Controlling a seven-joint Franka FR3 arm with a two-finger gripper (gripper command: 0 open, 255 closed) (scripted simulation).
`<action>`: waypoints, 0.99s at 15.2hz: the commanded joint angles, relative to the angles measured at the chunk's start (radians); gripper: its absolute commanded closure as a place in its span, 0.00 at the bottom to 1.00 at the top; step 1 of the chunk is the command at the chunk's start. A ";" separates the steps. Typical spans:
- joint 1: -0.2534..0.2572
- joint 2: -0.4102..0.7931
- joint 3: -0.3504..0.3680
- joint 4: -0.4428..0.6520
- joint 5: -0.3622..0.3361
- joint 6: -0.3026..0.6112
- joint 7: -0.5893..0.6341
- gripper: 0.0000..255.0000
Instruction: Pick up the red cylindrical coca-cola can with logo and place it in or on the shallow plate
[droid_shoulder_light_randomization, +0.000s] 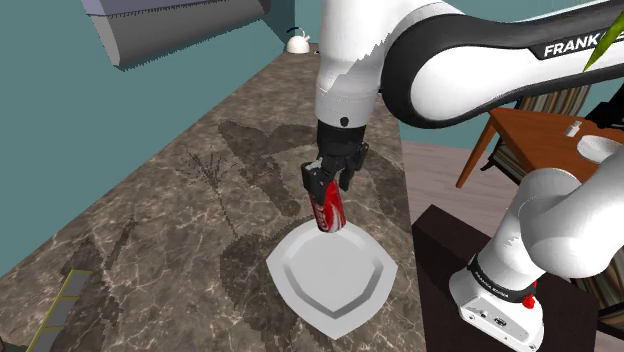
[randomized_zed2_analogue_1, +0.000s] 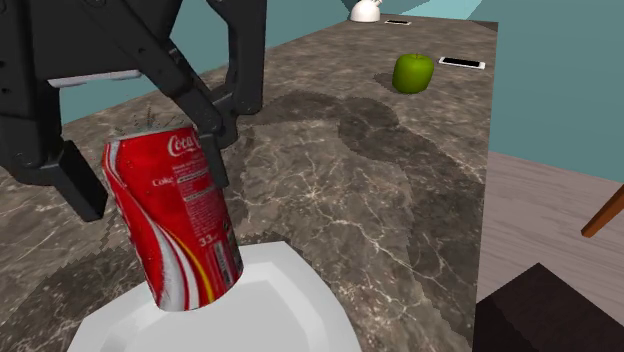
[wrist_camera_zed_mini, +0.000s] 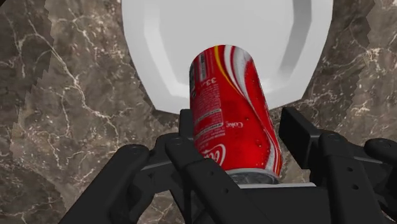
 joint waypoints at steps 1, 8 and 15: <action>0.025 -0.049 0.019 -0.029 0.025 -0.016 0.031 1.00; 0.064 -0.103 0.060 -0.104 0.067 0.012 0.078 1.00; 0.066 -0.080 0.080 -0.181 0.075 0.111 0.080 1.00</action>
